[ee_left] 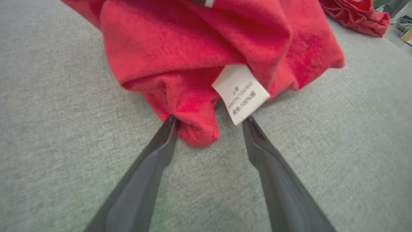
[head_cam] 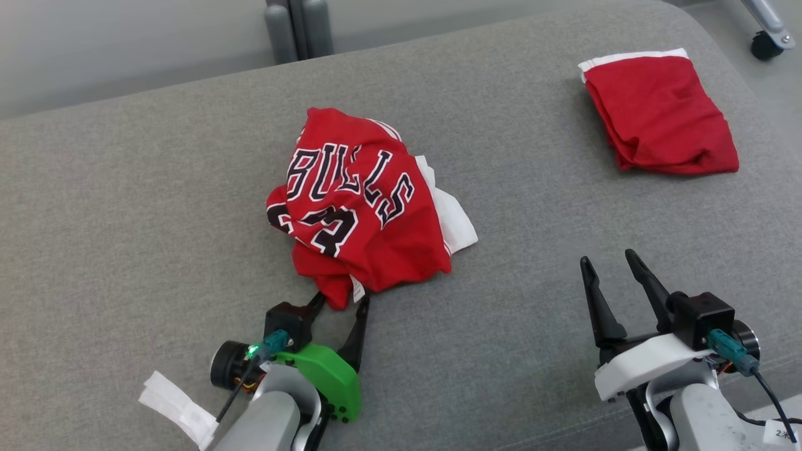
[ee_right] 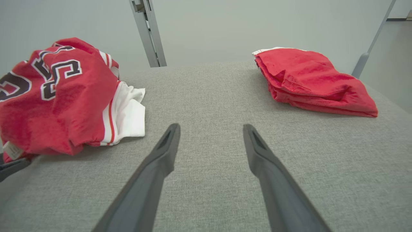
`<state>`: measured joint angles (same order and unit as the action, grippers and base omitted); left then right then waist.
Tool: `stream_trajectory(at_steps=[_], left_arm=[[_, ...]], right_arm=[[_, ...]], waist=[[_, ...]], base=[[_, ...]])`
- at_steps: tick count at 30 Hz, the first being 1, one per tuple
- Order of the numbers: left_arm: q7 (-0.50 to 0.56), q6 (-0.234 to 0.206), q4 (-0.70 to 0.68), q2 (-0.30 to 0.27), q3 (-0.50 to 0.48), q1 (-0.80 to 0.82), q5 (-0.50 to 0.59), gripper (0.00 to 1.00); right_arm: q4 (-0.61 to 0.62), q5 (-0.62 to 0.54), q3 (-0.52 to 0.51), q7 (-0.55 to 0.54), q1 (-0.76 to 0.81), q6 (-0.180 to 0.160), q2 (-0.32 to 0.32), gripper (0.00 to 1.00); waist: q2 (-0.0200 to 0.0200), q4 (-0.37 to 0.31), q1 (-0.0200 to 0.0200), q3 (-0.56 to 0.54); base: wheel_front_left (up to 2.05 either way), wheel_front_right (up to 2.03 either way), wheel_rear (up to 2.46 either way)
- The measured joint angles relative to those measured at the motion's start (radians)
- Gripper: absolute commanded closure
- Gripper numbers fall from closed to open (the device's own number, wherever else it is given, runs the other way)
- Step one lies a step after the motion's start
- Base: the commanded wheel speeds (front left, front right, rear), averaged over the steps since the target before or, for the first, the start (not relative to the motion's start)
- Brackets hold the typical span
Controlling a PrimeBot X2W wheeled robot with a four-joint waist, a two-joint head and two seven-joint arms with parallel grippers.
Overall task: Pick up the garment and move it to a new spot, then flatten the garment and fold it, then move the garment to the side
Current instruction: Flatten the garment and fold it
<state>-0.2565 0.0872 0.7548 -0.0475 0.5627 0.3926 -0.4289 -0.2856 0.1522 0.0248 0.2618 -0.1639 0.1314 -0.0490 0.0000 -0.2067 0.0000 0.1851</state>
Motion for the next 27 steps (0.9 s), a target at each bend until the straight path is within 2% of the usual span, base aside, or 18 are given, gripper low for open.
stream_trajectory(at_steps=[2, 3, 4, 5, 6, 12, 17, 23, 27], left_arm=[[-0.001, -0.004, 0.016, 0.0, -0.01, 0.014, -0.011, 0.0], [-0.002, -0.004, 0.023, 0.0, -0.012, 0.021, -0.011, 0.24], [-0.005, -0.007, 0.027, 0.0, -0.016, 0.027, -0.011, 0.55], [-0.005, -0.011, 0.027, 0.0, -0.025, 0.032, -0.011, 0.73], [-0.005, -0.016, 0.021, 0.0, -0.038, 0.035, -0.013, 1.0], [-0.006, -0.026, -0.044, -0.015, -0.081, 0.035, 0.014, 1.0], [-0.006, -0.044, -0.122, -0.07, -0.12, 0.014, 0.061, 1.0], [-0.006, -0.084, -0.235, -0.189, -0.175, -0.006, 0.12, 1.0], [-0.006, -0.133, -0.3, -0.278, -0.217, -0.031, 0.146, 1.0]], right_arm=[[0.001, 0.004, -0.001, 0.0, -0.001, 0.0, 0.0, 0.0], [0.002, 0.004, -0.001, 0.0, -0.001, 0.0, 0.0, 0.0], [0.002, 0.004, -0.002, 0.0, -0.001, 0.0, 0.0, 0.0], [0.003, 0.005, -0.002, 0.0, -0.001, 0.0, 0.0, 0.0], [0.004, 0.006, -0.003, 0.0, -0.001, 0.0, 0.0, 0.0], [0.005, 0.013, -0.003, 0.0, -0.001, 0.0, 0.0, 0.0], [0.005, 0.016, -0.008, 0.0, -0.001, 0.0, 0.0, 0.0], [0.002, 0.03, -0.007, 0.0, 0.004, 0.0, 0.0, 0.0], [0.0, 0.035, -0.01, 0.0, 0.008, 0.0, 0.0, 0.0]], waist=[[0.0, -0.011, 0.0, 0.012], [0.0, -0.015, 0.0, 0.017], [0.0, -0.018, 0.0, 0.021], [0.0, -0.02, 0.0, 0.025], [0.0, -0.02, 0.0, 0.027], [0.0, -0.001, 0.0, 0.02], [0.0, 0.021, 0.0, 0.003], [0.0, 0.051, 0.0, -0.032], [0.0, 0.067, 0.0, -0.051]], base=[[0.0, 0.0, 0.0], [0.0, 0.0, 0.0], [0.0, 0.0, 0.0], [0.0, 0.0, 0.0], [0.0, 0.0, 0.0], [0.0, 0.0, 0.0], [0.0, 0.0, 0.0], [0.0, 0.0, 0.0], [0.0, 0.0, 0.0]])
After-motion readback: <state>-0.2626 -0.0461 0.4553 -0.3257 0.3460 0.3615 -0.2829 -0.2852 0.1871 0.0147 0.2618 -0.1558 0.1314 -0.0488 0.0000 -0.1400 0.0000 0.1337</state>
